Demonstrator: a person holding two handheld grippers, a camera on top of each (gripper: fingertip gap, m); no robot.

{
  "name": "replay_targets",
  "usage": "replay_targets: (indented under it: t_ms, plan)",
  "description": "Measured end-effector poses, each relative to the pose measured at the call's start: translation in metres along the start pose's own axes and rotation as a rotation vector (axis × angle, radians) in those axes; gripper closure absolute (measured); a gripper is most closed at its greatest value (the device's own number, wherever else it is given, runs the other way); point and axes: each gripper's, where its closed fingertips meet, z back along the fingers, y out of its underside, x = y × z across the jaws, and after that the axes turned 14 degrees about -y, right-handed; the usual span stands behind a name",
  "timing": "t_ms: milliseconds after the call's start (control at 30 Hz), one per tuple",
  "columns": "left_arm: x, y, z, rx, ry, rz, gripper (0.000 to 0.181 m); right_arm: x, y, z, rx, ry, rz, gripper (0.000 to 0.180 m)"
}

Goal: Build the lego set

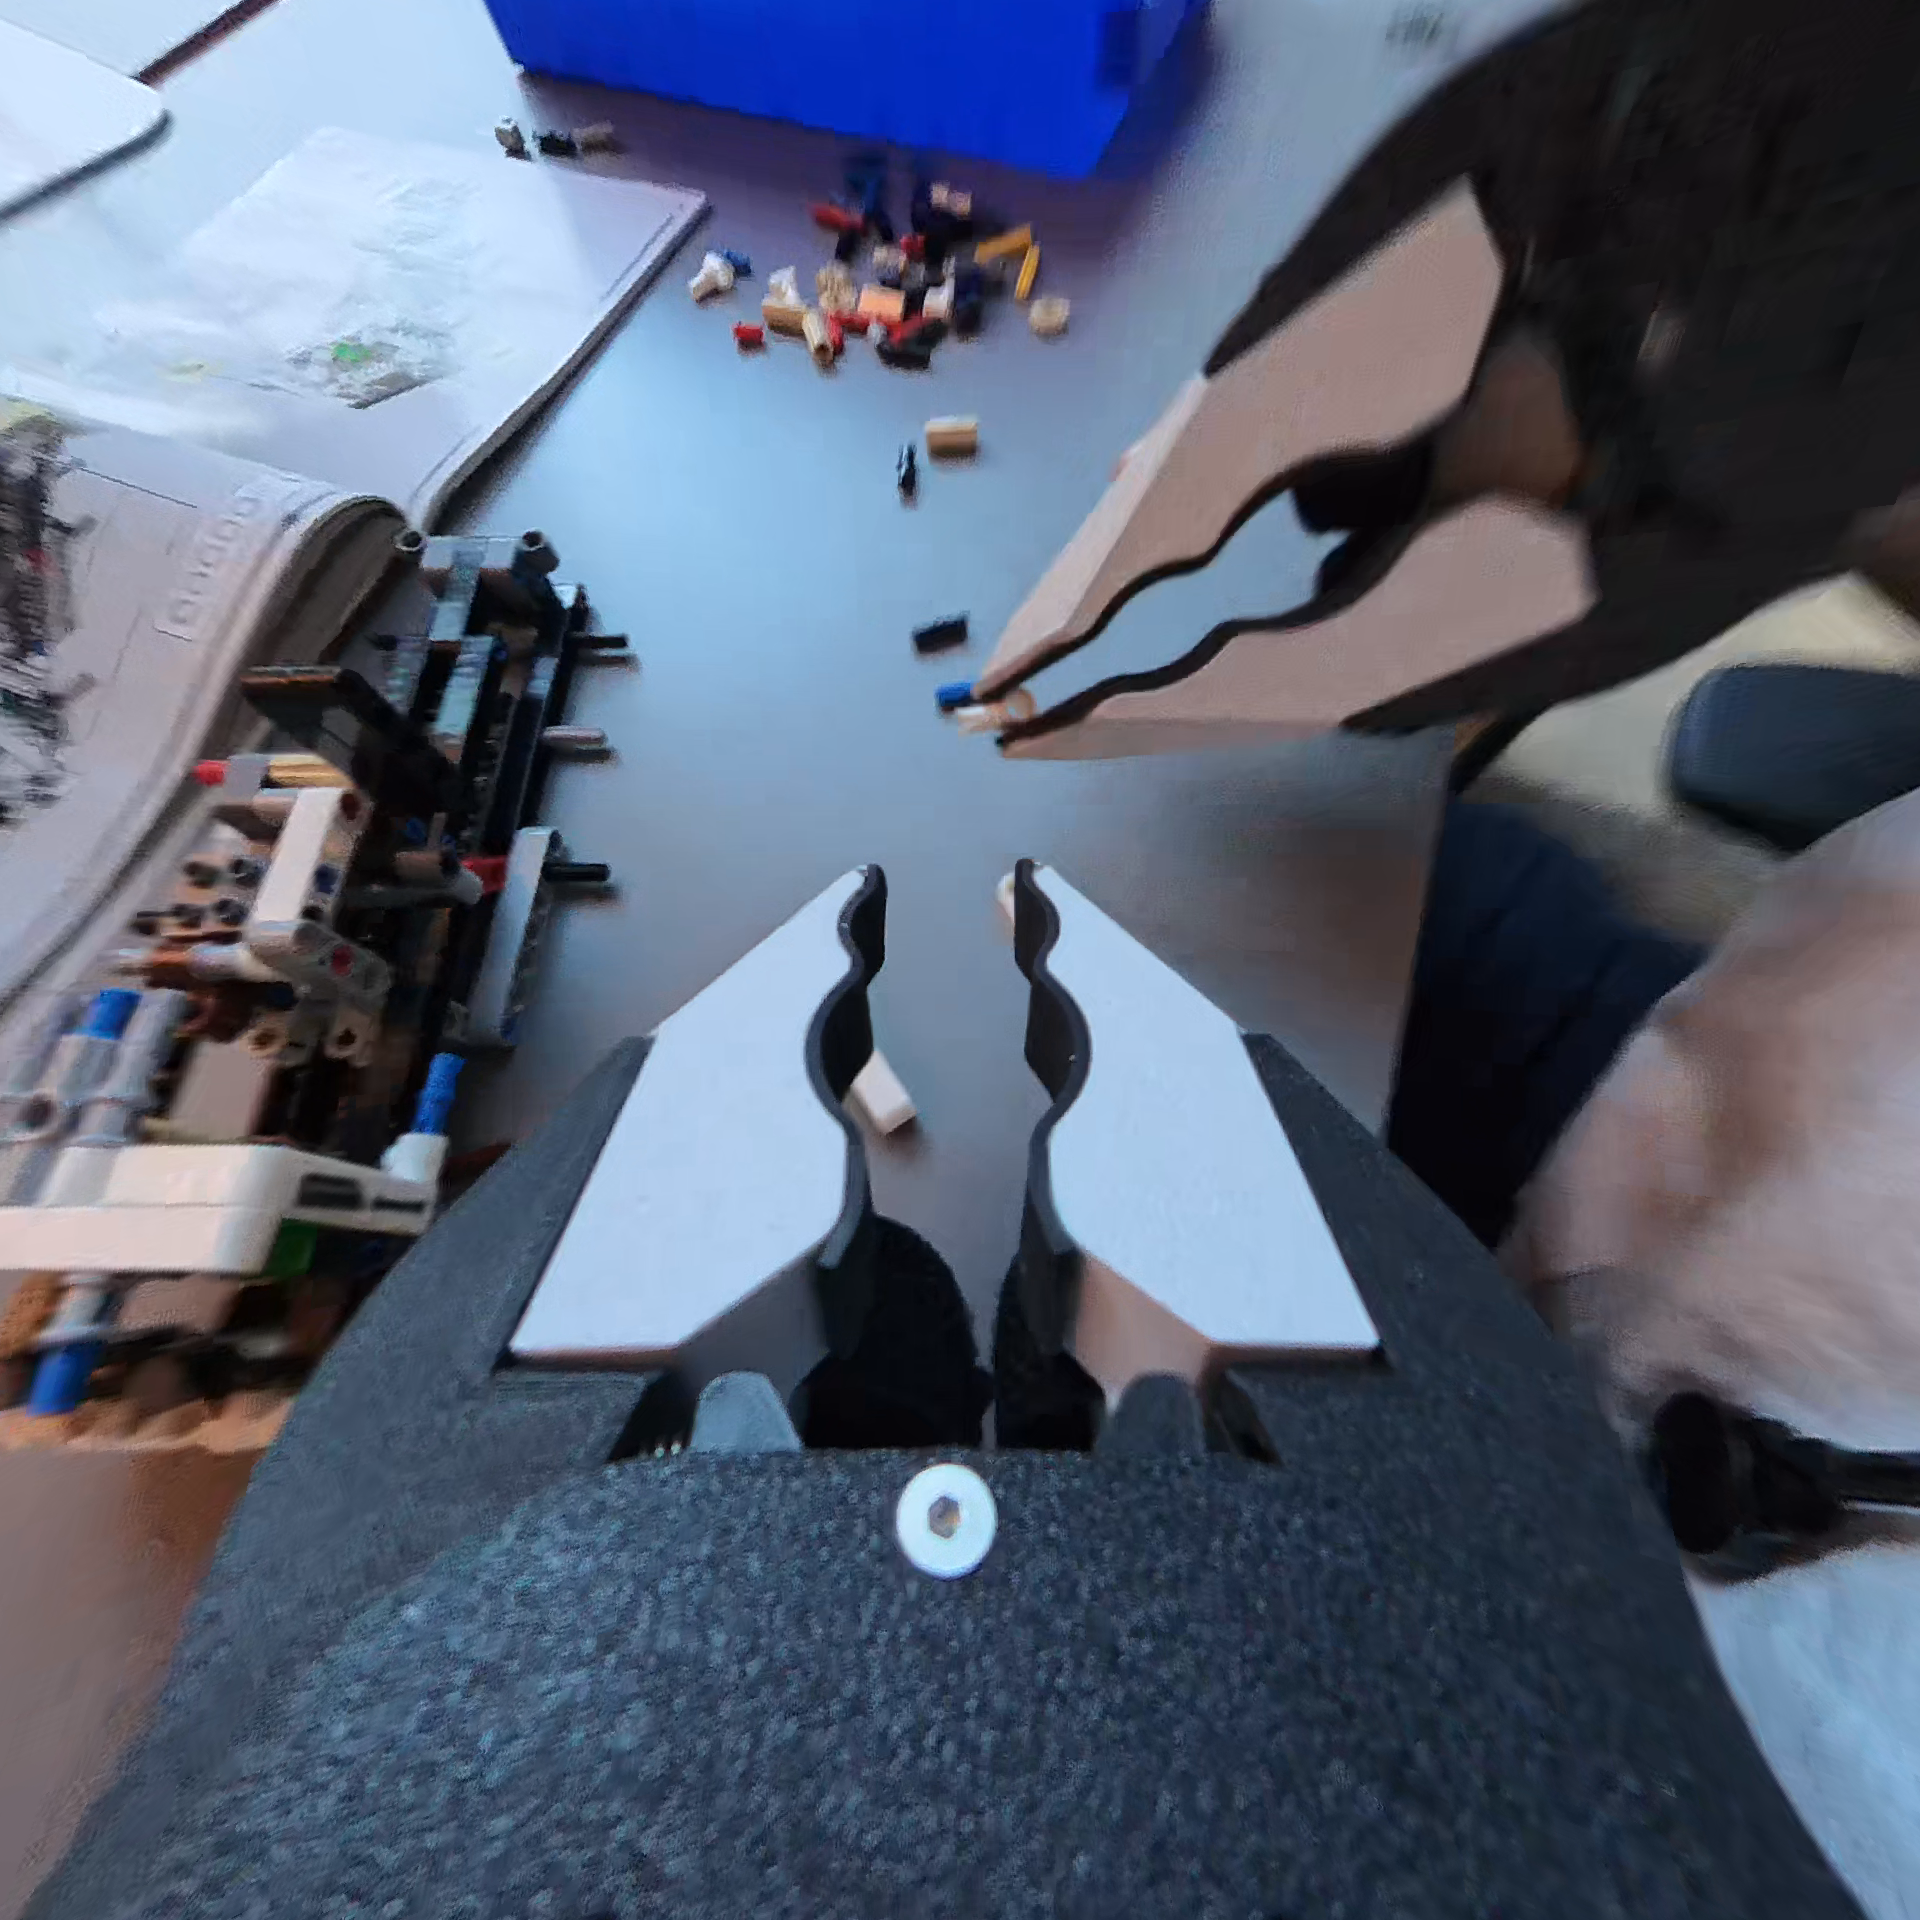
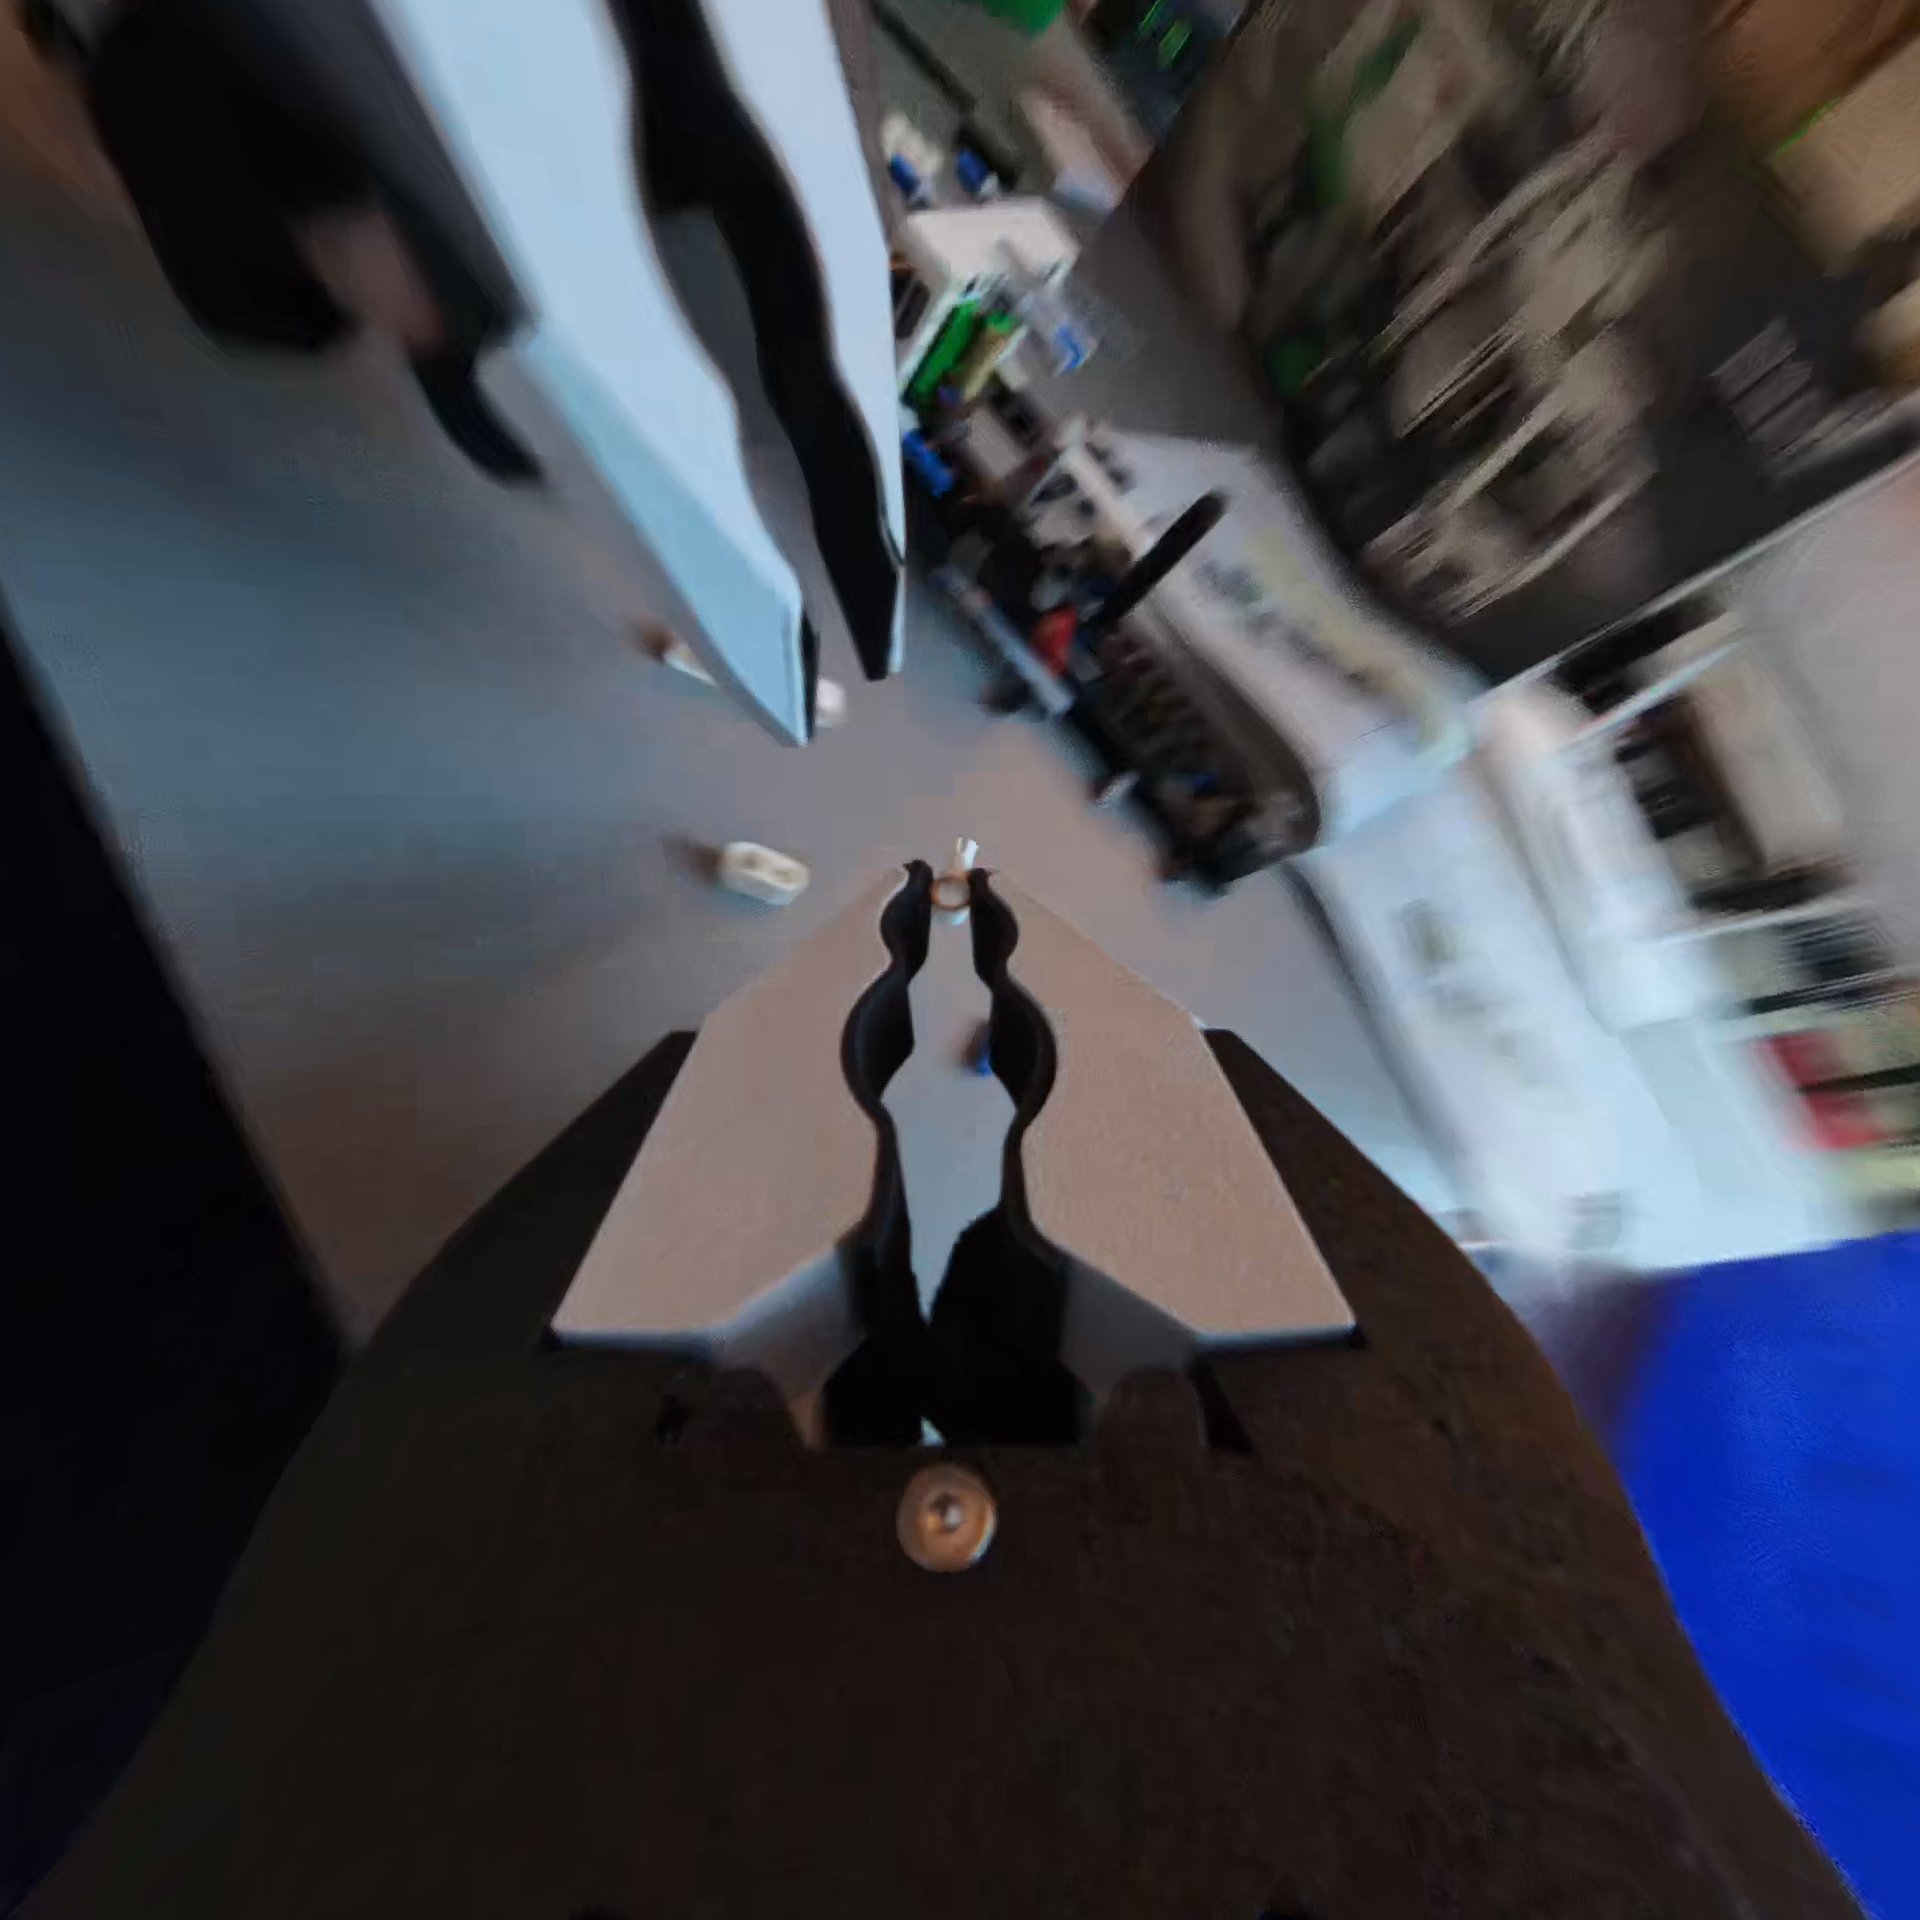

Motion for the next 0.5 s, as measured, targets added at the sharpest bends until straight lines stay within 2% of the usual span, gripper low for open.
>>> replay_targets:
  t_ms: [33,100,167,300,500]
  plan:
    - [-0.002,-0.007,0.003,-0.015,0.059,0.081,0.158,-0.007,-0.003,0.004,0.002,0.076,0.117,0.174]
    - [-0.007,-0.020,0.010,-0.041,0.217,0.256,0.158,0.005,-0.019,0.006,-0.094,0.036,0.279,0.174]
    - [-0.009,-0.030,0.016,-0.065,0.334,0.373,0.160,0.007,-0.033,0.011,-0.197,0.056,0.354,0.174]
    - [-0.012,-0.035,0.024,-0.094,0.429,0.426,0.170,0.008,-0.037,0.014,-0.233,0.062,0.401,0.174]
    - [-0.016,-0.031,0.026,-0.080,0.480,0.427,0.169,0.017,-0.049,0.018,-0.294,0.062,0.445,0.174]
